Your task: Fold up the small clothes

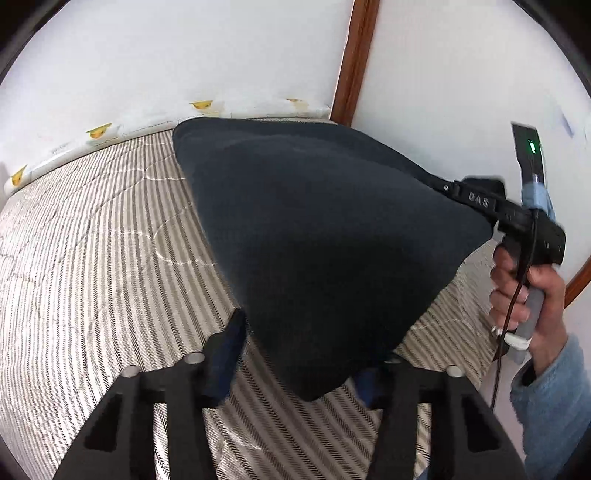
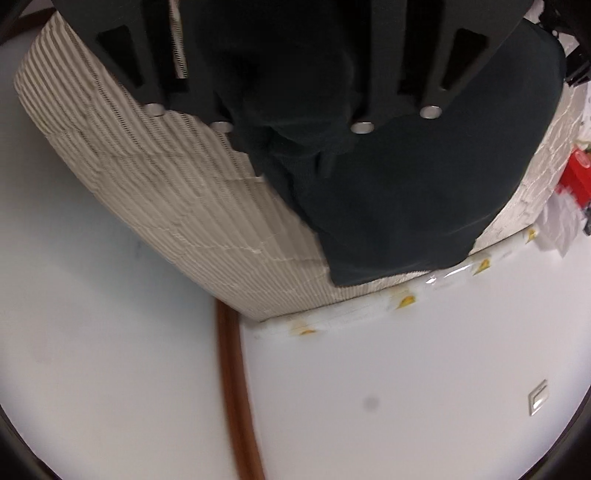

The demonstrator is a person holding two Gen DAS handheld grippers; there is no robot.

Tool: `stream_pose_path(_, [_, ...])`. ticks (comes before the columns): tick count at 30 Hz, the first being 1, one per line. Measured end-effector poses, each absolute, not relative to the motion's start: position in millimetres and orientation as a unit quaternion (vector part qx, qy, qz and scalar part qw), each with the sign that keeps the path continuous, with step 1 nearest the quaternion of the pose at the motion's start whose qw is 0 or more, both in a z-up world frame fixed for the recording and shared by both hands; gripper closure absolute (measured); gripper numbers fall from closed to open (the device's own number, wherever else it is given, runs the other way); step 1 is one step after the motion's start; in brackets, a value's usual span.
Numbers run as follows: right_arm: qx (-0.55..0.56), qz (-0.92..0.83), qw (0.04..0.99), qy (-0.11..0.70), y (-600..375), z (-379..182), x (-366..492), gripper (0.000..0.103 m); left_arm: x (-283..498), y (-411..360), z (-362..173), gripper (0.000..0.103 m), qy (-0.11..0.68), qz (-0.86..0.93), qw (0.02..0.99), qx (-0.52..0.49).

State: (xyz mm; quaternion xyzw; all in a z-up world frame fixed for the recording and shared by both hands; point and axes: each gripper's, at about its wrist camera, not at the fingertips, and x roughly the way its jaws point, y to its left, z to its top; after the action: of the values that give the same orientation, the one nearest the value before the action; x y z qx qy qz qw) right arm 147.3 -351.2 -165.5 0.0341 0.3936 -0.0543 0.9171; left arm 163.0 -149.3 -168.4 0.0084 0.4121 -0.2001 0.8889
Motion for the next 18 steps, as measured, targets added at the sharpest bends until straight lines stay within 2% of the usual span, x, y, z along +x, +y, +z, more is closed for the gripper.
stream_pose_path(1, [0.031,-0.066,0.916,0.395,-353,-166,145,0.038,162,-149,-166,0.063,0.408,-0.198,0.891,0.011])
stream_pose_path(2, [0.039,-0.068,0.91,0.408,-359,-168,143,0.034,164,-150,-165,0.064,0.408,-0.198,0.891,0.013])
stream_pose_path(7, [0.12,-0.042,0.878,0.461,-373,-187,149,0.034,164,-139,-165,0.074,0.399,-0.19,0.897,0.0])
stream_pose_path(8, [0.126,-0.038,0.878,0.46,-371,-189,152,0.038,165,-136,-164,0.075,0.393,-0.187,0.9,-0.001])
stream_pose_path(9, [0.129,-0.021,0.878,0.461,-366,-193,157,0.065,163,-132,-162,0.077,0.385,-0.186,0.904,-0.005])
stream_pose_path(10, [0.126,-0.013,0.875,0.467,-357,-195,163,0.083,161,-125,-158,0.078,0.375,-0.188,0.908,-0.012])
stream_pose_path(13, [0.084,-0.024,0.886,0.455,-327,-195,173,0.086,166,-104,-154,0.081,0.362,-0.164,0.918,-0.015])
stream_pose_path(18, [0.08,-0.001,0.887,0.455,-275,-198,197,0.086,178,-45,-156,0.082,0.359,-0.129,0.922,-0.059])
